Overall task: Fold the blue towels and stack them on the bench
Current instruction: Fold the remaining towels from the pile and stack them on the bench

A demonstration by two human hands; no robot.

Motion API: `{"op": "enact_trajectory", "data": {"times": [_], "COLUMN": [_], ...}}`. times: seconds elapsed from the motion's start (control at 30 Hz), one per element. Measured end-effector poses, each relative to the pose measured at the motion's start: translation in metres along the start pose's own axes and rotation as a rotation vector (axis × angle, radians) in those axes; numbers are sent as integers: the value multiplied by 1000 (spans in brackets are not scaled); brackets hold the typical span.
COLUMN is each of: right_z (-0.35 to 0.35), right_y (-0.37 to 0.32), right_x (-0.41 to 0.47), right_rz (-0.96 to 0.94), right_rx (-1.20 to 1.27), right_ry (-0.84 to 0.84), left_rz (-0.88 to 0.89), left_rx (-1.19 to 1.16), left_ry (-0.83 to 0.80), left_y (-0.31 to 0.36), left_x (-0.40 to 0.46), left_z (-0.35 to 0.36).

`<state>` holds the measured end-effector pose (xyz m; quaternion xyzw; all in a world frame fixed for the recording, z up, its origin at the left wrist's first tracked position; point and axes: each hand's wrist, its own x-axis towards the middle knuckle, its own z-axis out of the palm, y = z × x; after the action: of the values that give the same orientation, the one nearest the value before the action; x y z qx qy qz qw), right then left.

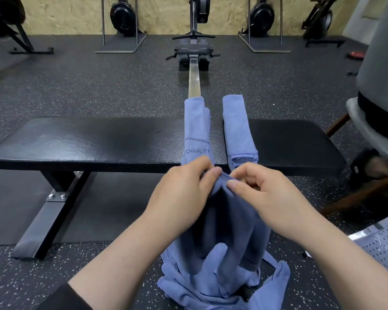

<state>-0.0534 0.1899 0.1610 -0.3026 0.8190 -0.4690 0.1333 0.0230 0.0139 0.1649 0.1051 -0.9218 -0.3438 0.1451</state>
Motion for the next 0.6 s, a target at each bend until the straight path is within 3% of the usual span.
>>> {"op": "enact_trajectory", "data": {"times": [0.13, 0.3, 0.43, 0.6], "right_z": [-4, -5, -3, 3], "right_y": [2, -3, -7, -6], "right_x": [0, -2, -2, -2], "right_rz": [31, 26, 17, -19], "right_rx": [-81, -27, -23, 4], "right_ry": [6, 21, 20, -9], "left_rz": [-118, -216, -98, 75], "left_rx": [-104, -50, -16, 10], "left_ry": [229, 279, 158, -187], "left_y": [-6, -20, -17, -1], "left_x": [7, 12, 6, -6], "left_z": [-12, -23, -21, 2]}}
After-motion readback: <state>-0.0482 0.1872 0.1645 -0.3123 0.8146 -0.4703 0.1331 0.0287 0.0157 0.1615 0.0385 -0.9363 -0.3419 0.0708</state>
